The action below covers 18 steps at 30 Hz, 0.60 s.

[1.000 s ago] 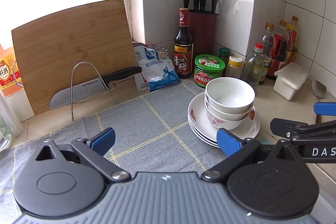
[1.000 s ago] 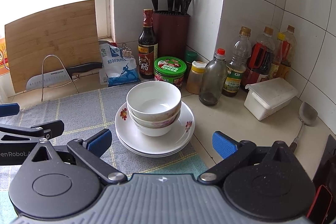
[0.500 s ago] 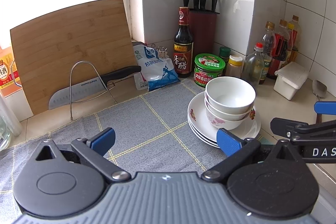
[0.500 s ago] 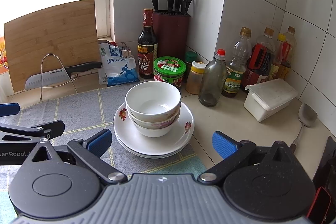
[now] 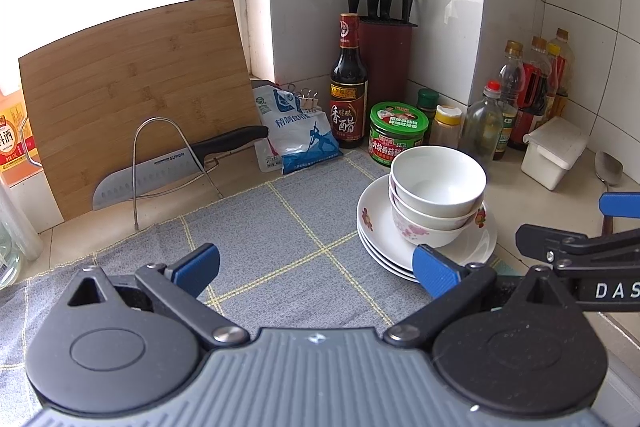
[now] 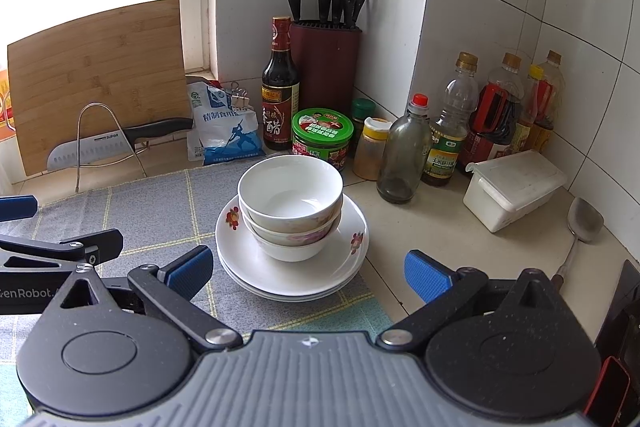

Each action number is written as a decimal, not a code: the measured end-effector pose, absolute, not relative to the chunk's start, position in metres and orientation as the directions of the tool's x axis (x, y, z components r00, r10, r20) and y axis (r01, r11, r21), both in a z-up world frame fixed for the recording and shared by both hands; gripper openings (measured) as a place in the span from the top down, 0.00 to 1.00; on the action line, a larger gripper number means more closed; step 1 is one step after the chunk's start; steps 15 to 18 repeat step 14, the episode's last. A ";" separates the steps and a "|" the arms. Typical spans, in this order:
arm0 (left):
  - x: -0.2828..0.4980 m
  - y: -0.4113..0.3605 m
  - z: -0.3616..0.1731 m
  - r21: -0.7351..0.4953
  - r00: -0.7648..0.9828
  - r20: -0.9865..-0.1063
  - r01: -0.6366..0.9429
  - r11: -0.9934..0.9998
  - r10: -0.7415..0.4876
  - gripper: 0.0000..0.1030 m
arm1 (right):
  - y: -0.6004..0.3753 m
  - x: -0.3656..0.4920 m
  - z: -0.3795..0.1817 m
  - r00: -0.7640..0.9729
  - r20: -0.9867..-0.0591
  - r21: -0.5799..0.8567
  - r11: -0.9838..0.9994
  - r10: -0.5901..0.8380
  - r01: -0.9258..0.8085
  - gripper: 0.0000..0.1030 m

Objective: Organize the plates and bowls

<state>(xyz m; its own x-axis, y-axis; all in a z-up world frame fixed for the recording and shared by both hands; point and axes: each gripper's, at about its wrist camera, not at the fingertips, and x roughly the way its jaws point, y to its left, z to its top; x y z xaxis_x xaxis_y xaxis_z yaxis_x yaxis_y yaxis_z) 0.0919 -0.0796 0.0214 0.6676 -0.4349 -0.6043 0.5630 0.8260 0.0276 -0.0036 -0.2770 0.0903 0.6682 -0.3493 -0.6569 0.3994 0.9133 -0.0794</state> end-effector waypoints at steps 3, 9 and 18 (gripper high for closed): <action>0.092 -0.080 0.022 0.027 0.668 -0.604 0.562 0.827 -0.434 0.01 | -0.277 -0.004 0.090 0.669 -0.655 -0.080 0.913 -0.351 0.400 0.00; 0.091 -0.080 0.022 0.027 0.668 -0.603 0.562 0.826 -0.435 0.01 | -0.277 -0.005 0.091 0.672 -0.651 -0.085 0.913 -0.354 0.398 0.00; 0.092 -0.080 0.023 0.030 0.667 -0.604 0.566 0.824 -0.436 0.01 | -0.276 -0.005 0.091 0.672 -0.651 -0.087 0.914 -0.354 0.397 0.00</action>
